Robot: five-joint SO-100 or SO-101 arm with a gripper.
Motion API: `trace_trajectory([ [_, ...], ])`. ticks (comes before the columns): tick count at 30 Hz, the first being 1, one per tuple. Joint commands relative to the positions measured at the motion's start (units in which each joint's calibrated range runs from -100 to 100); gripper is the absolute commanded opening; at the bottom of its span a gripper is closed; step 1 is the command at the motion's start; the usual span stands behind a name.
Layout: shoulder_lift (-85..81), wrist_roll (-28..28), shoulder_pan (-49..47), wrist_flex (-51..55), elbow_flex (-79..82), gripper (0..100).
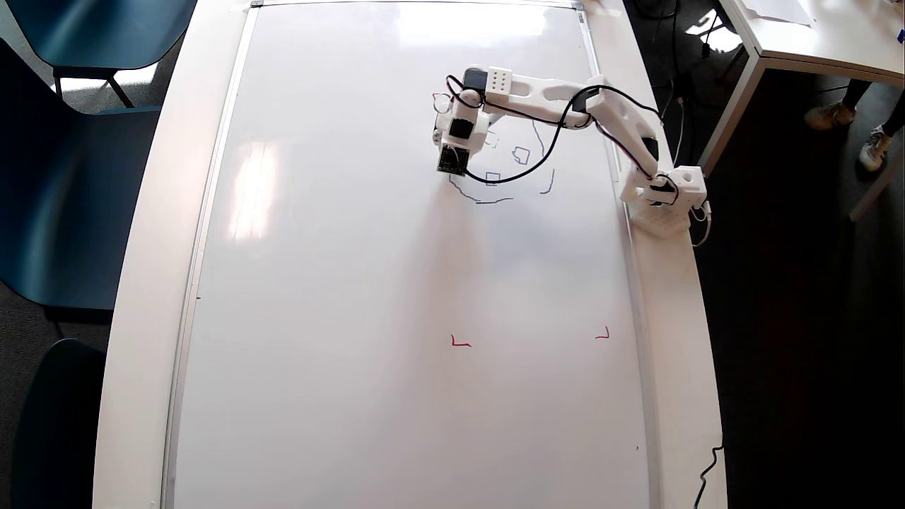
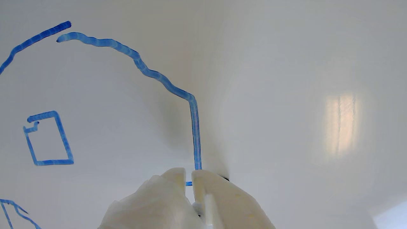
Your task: Draw on a whiteboard a robot head using a pen attached to the gripper
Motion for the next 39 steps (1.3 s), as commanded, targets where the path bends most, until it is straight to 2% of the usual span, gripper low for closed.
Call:
trace_trajectory([
  [1, 2.2, 0.0, -0.9, 0.3, -2.3, 1],
  [20, 3.3, 0.0, -4.6, 0.3, -3.9, 1],
  [39, 3.0, -0.1, 0.0, -0.3, -5.4, 1],
])
